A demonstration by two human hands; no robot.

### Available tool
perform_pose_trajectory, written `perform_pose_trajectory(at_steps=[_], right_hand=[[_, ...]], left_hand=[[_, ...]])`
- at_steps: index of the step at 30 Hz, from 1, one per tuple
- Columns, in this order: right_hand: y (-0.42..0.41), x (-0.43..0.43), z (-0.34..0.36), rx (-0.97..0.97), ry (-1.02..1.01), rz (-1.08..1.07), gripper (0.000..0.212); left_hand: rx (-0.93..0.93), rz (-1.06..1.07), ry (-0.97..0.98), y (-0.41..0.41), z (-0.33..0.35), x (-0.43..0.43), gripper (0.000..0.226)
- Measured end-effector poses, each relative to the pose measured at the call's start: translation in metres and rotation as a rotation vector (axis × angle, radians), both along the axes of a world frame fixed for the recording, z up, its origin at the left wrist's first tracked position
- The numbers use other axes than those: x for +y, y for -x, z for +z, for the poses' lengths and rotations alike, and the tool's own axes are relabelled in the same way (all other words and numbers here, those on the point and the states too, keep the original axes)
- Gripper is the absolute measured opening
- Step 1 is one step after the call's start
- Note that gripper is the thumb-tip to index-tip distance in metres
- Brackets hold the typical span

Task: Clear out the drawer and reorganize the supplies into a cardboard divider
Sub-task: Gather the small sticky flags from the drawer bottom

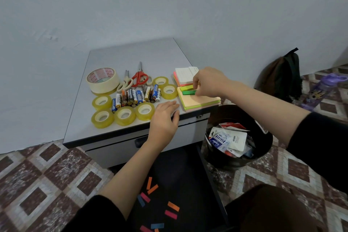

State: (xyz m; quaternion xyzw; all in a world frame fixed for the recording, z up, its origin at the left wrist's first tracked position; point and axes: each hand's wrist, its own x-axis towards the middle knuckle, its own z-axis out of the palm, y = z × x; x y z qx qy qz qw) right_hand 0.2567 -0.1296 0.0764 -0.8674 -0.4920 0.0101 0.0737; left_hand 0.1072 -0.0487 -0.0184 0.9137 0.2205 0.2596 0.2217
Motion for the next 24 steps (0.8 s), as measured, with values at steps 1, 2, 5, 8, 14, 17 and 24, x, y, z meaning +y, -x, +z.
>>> perform_pose_trajectory(at_steps=[1,2,5,8,14,17,24], right_hand=[[0.000,-0.003,0.001,-0.002,-0.006,-0.005,0.016],[0.001,-0.007,0.001,-0.004,-0.013,-0.012,0.016],[0.004,-0.021,0.003,-0.003,-0.063,-0.042,0.015],[0.019,-0.038,0.001,0.024,-0.141,-0.052,0.016],[0.078,-0.069,-0.038,0.176,-0.161,0.017,0.012],[0.103,-0.074,-0.067,0.225,-0.180,0.046,0.012],[0.087,-0.048,-0.050,0.166,-0.553,-0.094,0.020]], left_hand=[[0.007,0.001,0.003,0.000,0.001,0.000,0.030],[0.016,0.001,0.006,0.000,0.001,-0.001,0.031],[0.061,0.000,0.008,0.004,0.003,-0.005,0.035],[0.094,-0.012,0.002,0.016,0.002,-0.012,0.039],[0.090,-0.038,0.005,0.059,-0.008,-0.035,0.036],[0.126,-0.046,0.036,0.095,-0.029,-0.046,0.031],[0.235,0.037,0.079,0.142,-0.042,-0.037,0.027]])
